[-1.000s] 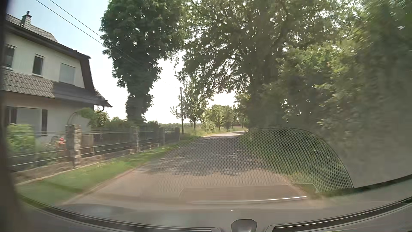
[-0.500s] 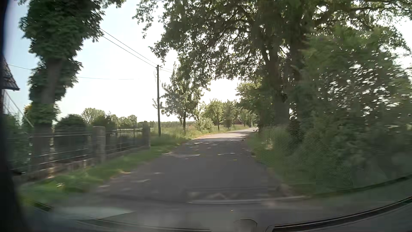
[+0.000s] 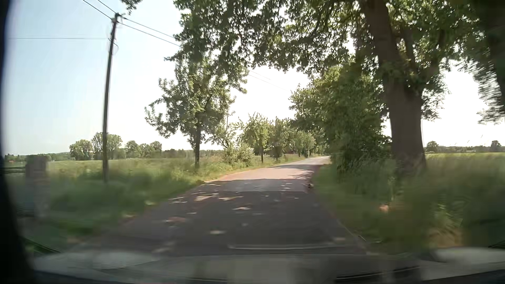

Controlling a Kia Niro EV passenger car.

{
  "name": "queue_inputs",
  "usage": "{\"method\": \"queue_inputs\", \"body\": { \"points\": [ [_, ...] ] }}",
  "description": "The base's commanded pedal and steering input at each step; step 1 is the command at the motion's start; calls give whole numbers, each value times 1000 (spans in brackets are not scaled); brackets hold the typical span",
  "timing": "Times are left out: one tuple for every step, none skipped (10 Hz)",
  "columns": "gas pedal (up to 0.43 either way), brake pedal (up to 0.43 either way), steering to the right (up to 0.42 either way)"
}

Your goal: Follow the waypoints while adhering to traffic rules and regulations

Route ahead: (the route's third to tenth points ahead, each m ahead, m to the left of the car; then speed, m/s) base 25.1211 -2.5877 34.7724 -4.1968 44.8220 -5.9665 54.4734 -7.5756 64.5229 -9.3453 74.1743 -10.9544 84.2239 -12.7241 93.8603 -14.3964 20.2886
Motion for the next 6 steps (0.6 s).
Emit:
{"method": "queue_inputs", "body": {
  "points": [
    [248,6,38],
    [299,6,41],
    [299,6,41],
    [299,6,44],
    [299,6,49],
    [299,6,48]
  ]
}}
